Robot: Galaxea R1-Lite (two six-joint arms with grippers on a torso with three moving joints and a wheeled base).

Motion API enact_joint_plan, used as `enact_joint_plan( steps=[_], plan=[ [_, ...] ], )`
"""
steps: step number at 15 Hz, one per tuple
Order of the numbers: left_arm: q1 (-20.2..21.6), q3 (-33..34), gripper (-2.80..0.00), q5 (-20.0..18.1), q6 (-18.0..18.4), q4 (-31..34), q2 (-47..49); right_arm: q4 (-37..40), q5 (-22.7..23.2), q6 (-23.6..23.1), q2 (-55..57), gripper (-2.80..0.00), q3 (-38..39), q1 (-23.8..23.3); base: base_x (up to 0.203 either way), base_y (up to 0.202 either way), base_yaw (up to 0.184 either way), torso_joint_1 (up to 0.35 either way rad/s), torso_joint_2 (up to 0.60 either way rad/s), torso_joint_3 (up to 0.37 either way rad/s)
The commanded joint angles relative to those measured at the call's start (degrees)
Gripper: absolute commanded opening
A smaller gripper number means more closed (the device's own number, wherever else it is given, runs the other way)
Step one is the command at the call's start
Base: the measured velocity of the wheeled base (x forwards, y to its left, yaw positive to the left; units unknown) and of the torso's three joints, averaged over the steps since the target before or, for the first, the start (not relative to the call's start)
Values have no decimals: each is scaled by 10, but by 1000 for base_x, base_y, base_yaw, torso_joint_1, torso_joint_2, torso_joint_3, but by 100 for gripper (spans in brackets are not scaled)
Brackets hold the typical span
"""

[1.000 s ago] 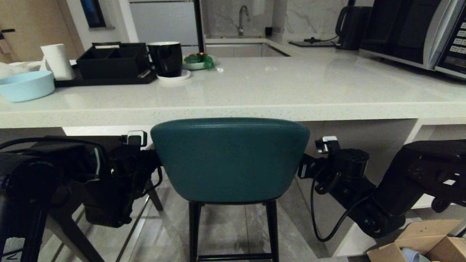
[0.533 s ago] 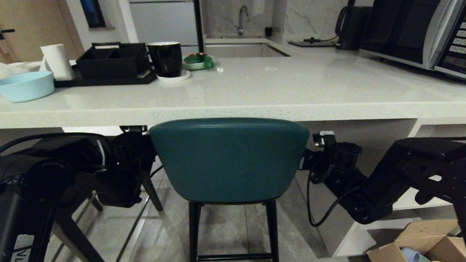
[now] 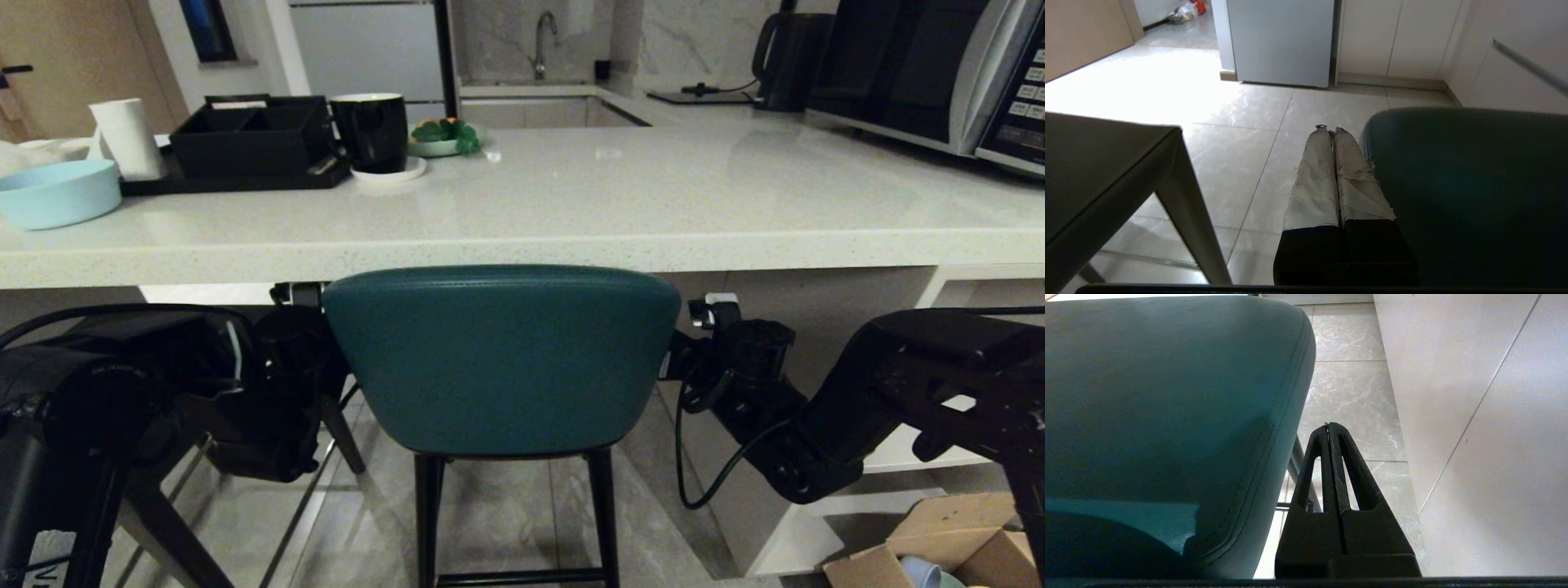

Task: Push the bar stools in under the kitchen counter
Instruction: Pull the blue chair out from under the dining table

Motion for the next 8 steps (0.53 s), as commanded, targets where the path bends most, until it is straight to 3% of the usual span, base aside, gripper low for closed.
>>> enact_joint_plan(
  steps=[1,8],
  plan=[
    [-10,29,-280,-3,1,-3,-1,-3,2,0,-3,-280,-5,3,0,0,0,0,0,0],
    [-5,20,-280,-2,3,-4,-1,48,-39,-1,7,-280,-81,-26,0,0,0,0,0,0]
  ],
)
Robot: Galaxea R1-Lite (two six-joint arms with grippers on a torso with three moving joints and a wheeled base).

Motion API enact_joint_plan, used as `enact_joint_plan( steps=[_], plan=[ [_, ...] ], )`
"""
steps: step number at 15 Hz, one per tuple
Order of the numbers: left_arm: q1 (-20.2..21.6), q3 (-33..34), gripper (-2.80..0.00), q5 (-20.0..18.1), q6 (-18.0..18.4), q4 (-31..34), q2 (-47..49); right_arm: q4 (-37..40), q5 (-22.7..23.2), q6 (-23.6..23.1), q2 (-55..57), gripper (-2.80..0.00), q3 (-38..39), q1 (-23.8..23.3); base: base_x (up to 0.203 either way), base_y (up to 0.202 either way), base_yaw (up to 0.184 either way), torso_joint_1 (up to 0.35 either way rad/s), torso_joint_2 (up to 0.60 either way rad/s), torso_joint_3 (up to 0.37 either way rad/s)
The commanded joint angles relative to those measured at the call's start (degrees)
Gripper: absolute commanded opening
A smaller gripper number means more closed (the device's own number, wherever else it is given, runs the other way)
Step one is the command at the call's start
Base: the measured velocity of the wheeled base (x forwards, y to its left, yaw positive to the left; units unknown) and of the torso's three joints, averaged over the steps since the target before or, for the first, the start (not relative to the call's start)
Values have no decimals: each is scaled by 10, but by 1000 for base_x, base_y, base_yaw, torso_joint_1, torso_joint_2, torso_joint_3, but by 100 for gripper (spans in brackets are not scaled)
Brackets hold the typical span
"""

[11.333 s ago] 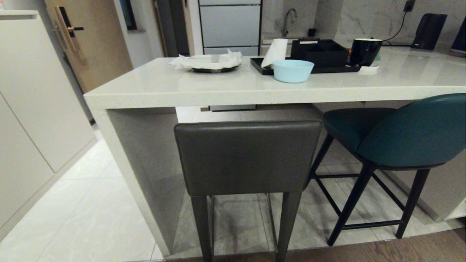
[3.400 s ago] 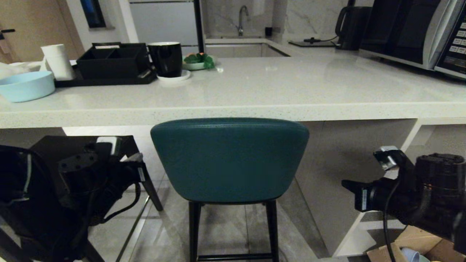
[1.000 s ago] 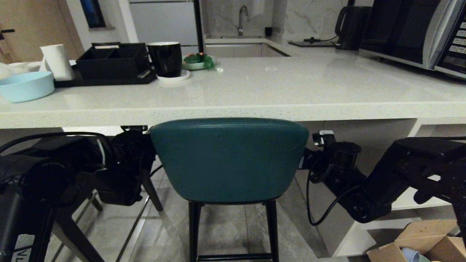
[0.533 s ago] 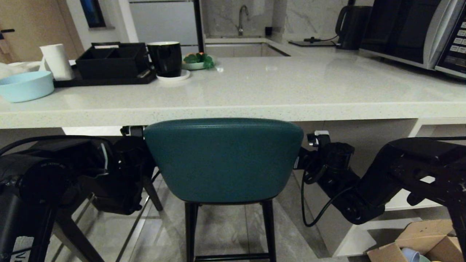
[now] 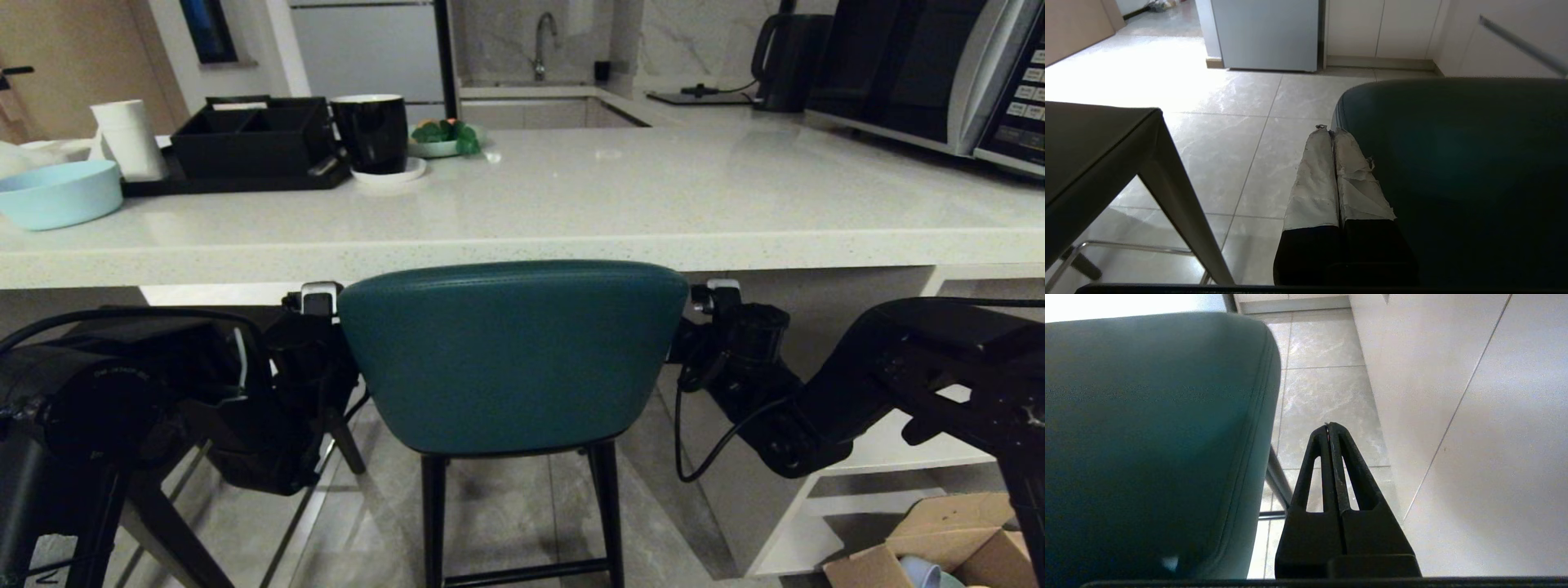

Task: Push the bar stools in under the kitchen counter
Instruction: Pull the blue chair out from under the dining table

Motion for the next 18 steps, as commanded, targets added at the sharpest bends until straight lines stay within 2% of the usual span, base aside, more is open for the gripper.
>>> enact_joint_plan(
  steps=[1,6,10,13,18],
  plan=[
    [1,-2,-280,3,-1,-7,1,9,-3,1,-1,-280,-23,-6,0,0,0,0,0,0],
    [6,-8,-280,3,-1,-7,-5,17,-4,2,9,-280,-40,-17,0,0,0,0,0,0],
    [5,-8,-280,3,-1,-7,-4,32,-5,4,9,-280,-61,9,0,0,0,0,0,0],
    [6,0,-280,4,-2,-7,-4,28,-5,25,-14,-280,-15,32,0,0,0,0,0,0],
    [9,18,-280,8,1,-7,-2,-24,-5,25,-32,-280,61,49,0,0,0,0,0,0]
  ],
)
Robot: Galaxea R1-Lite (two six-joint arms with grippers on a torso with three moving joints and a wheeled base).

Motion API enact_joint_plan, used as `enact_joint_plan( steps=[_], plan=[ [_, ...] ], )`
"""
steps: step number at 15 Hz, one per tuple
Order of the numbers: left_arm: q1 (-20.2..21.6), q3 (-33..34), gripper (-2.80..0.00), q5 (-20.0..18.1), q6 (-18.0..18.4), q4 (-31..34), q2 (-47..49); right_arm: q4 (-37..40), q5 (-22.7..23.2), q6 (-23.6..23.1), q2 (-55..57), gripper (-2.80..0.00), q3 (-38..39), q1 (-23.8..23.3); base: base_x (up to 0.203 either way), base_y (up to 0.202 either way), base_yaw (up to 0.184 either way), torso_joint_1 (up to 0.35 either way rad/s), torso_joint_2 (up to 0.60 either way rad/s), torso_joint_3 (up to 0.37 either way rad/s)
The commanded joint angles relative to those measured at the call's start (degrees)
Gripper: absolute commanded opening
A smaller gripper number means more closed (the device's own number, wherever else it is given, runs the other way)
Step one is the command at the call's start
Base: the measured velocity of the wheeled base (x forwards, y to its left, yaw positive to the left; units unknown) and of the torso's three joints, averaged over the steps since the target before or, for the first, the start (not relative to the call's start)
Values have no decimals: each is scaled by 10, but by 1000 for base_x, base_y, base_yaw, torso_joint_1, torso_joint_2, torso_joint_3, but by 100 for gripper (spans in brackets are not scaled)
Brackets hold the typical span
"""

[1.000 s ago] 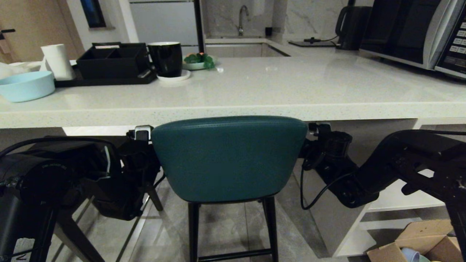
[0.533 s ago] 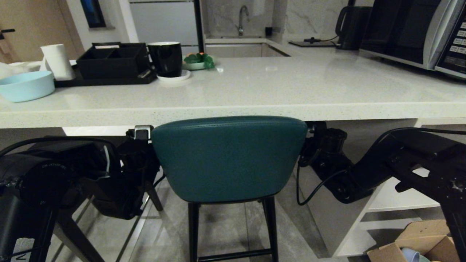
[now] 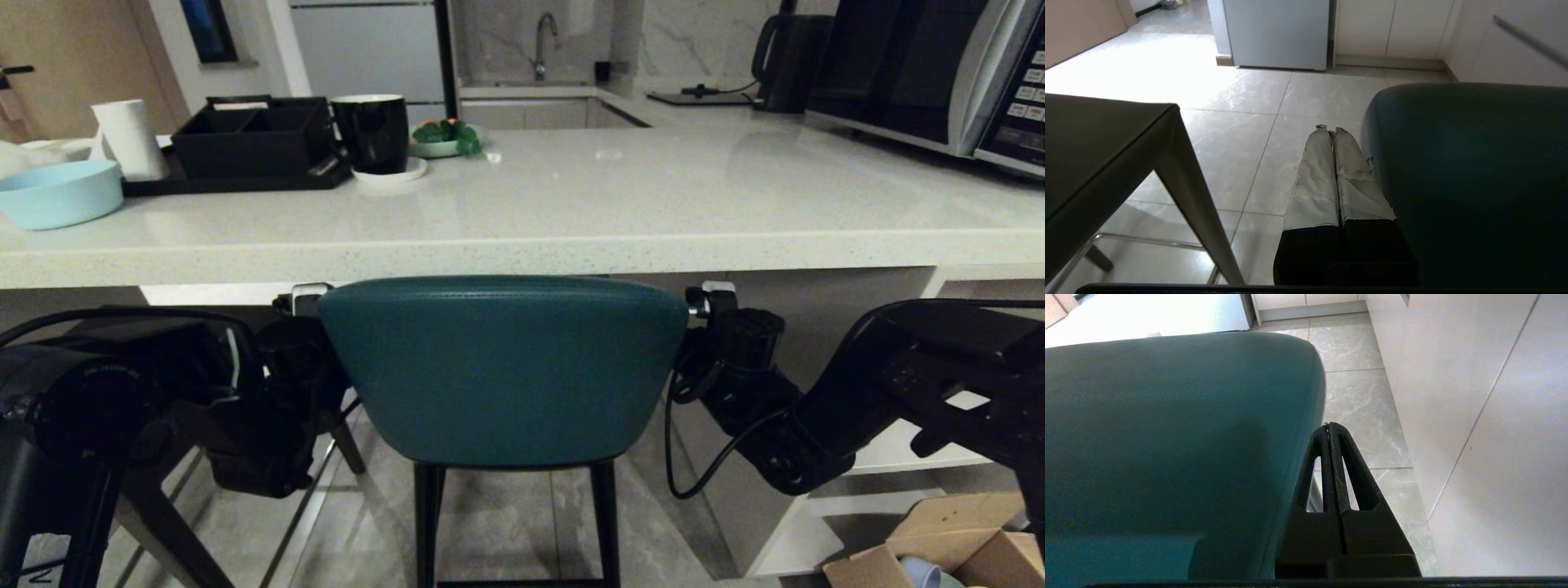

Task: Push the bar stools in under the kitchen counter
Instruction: Pull the blue chair out from under the dining table

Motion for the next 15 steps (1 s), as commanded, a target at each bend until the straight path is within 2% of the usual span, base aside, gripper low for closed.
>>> enact_joint_plan(
  steps=[1,8,15],
  plan=[
    [0,12,-280,0,1,-2,0,-6,1,-2,-10,-280,14,7,0,0,0,0,0,0],
    [-4,30,-280,-1,3,-2,-3,-3,0,-6,-14,-280,12,7,0,0,0,0,0,0],
    [-38,47,-280,1,4,-2,-17,10,-1,-22,-23,-280,8,13,0,0,0,0,0,0]
  ],
)
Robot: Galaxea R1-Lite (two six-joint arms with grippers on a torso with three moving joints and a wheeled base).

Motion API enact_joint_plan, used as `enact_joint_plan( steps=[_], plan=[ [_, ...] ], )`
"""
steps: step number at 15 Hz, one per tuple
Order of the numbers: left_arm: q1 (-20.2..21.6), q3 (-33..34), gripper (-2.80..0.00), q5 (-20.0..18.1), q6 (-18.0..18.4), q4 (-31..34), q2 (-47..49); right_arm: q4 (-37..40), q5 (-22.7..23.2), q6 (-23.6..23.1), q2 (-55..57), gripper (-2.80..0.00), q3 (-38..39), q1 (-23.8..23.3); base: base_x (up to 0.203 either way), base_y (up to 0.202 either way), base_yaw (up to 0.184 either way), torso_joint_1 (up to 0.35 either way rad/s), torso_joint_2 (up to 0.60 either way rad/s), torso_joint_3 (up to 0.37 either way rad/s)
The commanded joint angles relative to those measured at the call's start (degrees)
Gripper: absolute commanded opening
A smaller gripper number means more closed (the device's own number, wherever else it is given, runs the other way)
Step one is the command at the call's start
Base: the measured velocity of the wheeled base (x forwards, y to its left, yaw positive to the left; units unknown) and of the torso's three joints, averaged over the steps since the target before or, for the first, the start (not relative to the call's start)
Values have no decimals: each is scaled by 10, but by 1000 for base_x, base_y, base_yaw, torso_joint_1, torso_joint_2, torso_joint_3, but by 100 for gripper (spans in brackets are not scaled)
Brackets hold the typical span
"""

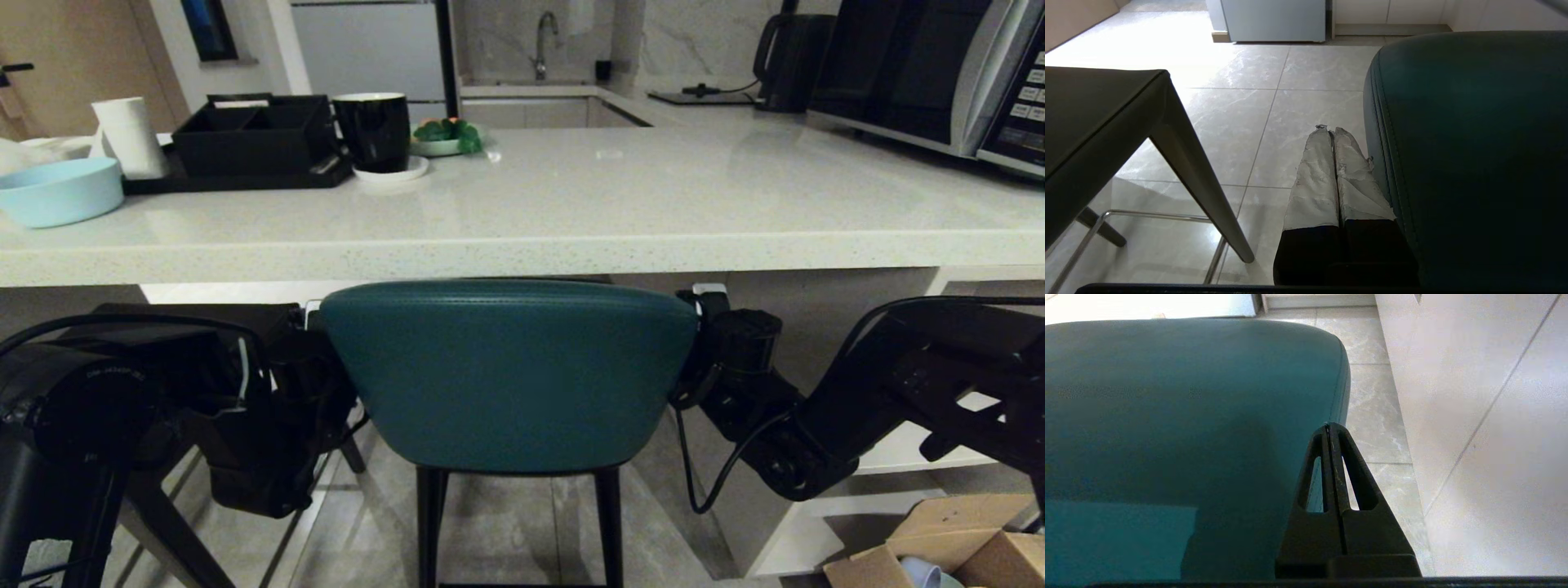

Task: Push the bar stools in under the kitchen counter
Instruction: Pull the blue chair out from under the dining table

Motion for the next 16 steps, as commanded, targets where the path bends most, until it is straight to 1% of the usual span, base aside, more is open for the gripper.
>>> enact_joint_plan(
  steps=[1,6,13,16],
  plan=[
    [-9,1,-280,-1,0,-7,-7,-4,1,1,-5,-280,-2,2,0,0,0,0,0,0],
    [-13,11,-280,0,0,-7,-7,-3,-7,1,-6,-280,-1,10,-13,0,0,3,1,1],
    [-12,15,-280,0,-1,-7,-5,-3,-7,2,-6,-280,1,11,-182,0,-1,3,3,3],
    [-13,15,-280,0,0,-7,-7,-1,-7,2,-9,-280,0,11,-24,0,1,-3,0,2]
  ],
)
